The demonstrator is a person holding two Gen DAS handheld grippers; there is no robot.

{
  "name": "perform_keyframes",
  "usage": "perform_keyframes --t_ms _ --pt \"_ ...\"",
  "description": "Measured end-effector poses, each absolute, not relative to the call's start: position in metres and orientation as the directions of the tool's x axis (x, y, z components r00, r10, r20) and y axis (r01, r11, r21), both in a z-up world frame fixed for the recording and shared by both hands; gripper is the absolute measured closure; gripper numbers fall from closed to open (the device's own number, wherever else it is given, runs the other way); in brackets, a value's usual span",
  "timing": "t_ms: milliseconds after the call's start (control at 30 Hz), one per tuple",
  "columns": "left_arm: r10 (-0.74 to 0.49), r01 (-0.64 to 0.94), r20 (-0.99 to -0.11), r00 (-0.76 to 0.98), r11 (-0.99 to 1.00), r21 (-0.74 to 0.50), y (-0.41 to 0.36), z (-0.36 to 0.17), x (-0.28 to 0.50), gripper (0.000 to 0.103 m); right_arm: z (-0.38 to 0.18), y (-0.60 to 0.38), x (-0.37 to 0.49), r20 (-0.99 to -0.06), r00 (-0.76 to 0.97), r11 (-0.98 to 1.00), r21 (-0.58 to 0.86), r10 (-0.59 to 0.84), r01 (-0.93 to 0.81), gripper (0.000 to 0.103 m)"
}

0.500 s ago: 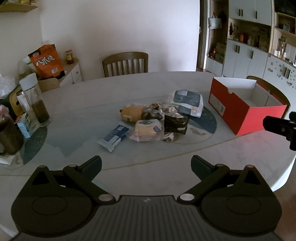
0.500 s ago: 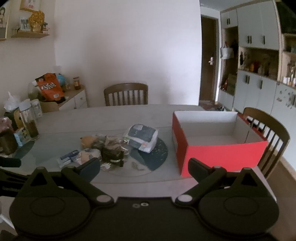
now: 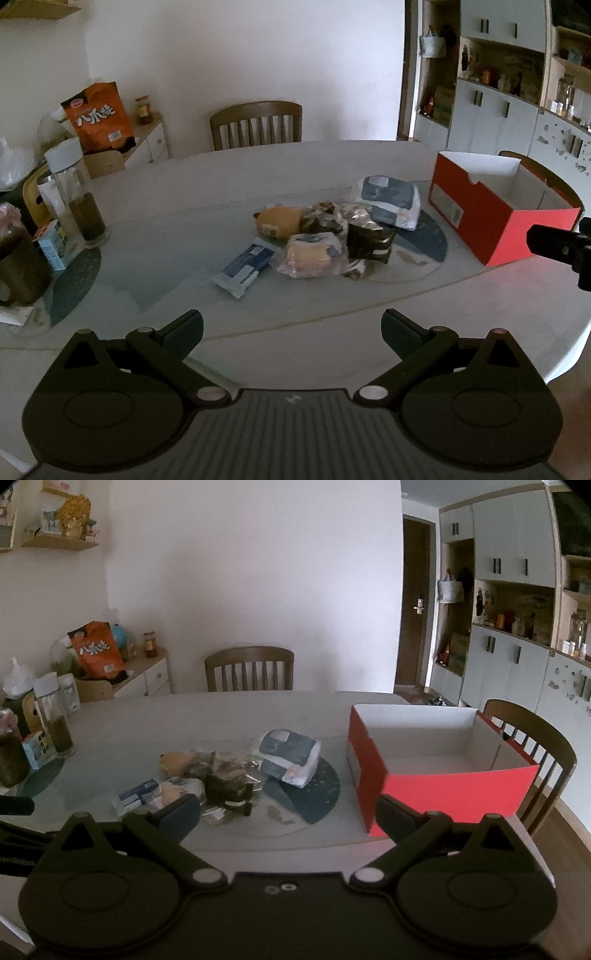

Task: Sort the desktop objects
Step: 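Grasp the light teal stick with the left tool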

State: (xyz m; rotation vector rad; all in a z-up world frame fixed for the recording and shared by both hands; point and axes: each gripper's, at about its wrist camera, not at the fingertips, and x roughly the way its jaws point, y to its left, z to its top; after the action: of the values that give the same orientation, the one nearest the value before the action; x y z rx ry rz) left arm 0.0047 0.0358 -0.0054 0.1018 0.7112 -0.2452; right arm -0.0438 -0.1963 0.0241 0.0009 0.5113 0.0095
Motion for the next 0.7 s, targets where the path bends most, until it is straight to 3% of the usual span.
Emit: perform_keyframes --t_ms 700 --pt "-0.237 0.352 -0.673 0.701 0.935 0.038 0.082 -0.065 0.041 0.000 -0.001 -0.142 -0.008 -0.521 0.849 0.994 -0.013 0.085 -0.107 0.002"
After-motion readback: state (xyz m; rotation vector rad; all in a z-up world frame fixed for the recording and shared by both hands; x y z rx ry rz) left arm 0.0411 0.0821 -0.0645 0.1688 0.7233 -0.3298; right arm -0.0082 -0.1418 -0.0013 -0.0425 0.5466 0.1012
